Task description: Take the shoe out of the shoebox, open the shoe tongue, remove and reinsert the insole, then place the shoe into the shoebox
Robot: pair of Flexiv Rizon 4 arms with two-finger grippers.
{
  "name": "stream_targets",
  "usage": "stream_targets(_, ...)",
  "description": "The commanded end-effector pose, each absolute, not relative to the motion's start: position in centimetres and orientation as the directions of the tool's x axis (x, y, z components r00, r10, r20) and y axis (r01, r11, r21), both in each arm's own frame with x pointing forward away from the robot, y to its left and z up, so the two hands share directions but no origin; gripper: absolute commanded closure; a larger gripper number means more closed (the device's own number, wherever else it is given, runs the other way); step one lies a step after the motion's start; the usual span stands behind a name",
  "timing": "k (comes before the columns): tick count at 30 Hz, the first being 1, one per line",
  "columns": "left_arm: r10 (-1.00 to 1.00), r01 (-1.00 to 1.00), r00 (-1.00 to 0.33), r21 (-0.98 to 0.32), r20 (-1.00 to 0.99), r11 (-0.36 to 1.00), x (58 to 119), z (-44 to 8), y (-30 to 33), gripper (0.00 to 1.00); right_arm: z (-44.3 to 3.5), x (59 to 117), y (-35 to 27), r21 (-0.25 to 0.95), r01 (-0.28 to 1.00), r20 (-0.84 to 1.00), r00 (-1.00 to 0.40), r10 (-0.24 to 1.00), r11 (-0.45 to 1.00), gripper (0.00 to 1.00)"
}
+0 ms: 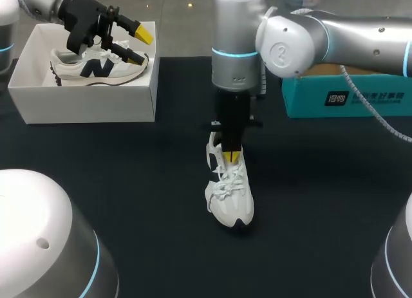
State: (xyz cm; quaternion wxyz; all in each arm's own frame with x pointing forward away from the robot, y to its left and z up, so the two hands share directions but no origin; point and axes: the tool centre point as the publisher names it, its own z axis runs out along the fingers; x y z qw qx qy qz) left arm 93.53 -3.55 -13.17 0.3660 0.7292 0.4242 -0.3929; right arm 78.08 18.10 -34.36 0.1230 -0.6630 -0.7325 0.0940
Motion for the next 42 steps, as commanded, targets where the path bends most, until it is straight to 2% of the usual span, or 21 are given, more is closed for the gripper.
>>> stream_targets(1, 0.333, 0.906, 0.333, 0.201, -0.882, -0.373, 93.5, -13.1, -3.5, 0.0, -34.8, 79.0, 18.9, -0.321, 0.941, 0.047, -0.099, 0.994, 0.109, 1.0)
stream_targets(13, 0.333, 0.906, 0.333, 0.201, -0.882, -0.373, 93.5, -13.1, -3.5, 0.0, -31.4, 77.8, 18.4, -0.293, 0.951, 0.001, -0.104, 0.995, 0.1, 1.0)
stream_targets(24, 0.333, 0.906, 0.333, 0.201, -0.882, -0.373, 93.5, -13.1, -3.5, 0.0, -34.5, 79.0, 17.4, -0.297, 0.951, 0.016, -0.082, 0.996, 0.083, 1.0)
stream_targets(30, 0.333, 0.906, 0.333, 0.201, -0.882, -0.373, 93.5, -13.1, -3.5, 0.0, -33.6, 79.3, 17.8, -0.272, 0.958, 0.014, -0.093, 0.996, 0.093, 1.0)
stream_targets(33, 0.333, 0.906, 0.333, 0.201, -0.882, -0.373, 93.5, -13.1, -3.5, 0.0, -31.6, 78.8, 17.7, -0.211, 0.973, 0.003, -0.095, 0.995, 0.093, 1.0)
stream_targets(37, 0.333, 0.906, 0.333, 0.201, -0.882, -0.373, 93.5, -13.1, -3.5, 0.0, -29.0, 79.2, 18.0, 0.023, 0.958, 0.071, -0.286, 0.955, 0.285, 1.0)
stream_targets(38, 0.333, 0.906, 0.333, 0.201, -0.882, -0.373, 93.5, -13.1, -3.5, 0.0, -28.4, 79.6, 18.1, 0.129, 0.913, 0.124, -0.402, 0.907, 0.387, 1.0)
stream_targets(39, 0.333, 0.906, 0.333, 0.201, -0.882, -0.373, 93.5, -13.1, -3.5, 0.0, -28.0, 79.9, 18.3, 0.183, 0.871, 0.14, -0.482, 0.865, 0.456, 1.0)
stream_targets(40, 0.333, 0.906, 0.333, 0.201, -0.882, -0.373, 93.5, -13.1, -3.5, 0.0, -27.8, 80.2, 18.4, 0.208, 0.843, 0.125, -0.525, 0.842, 0.495, 1.0)
stream_targets(42, 0.333, 0.906, 0.333, 0.201, -0.882, -0.373, 93.5, -13.1, -3.5, 0.0, -27.7, 80.4, 18.2, 0.236, 0.852, 0.146, -0.507, 0.849, 0.468, 1.0)
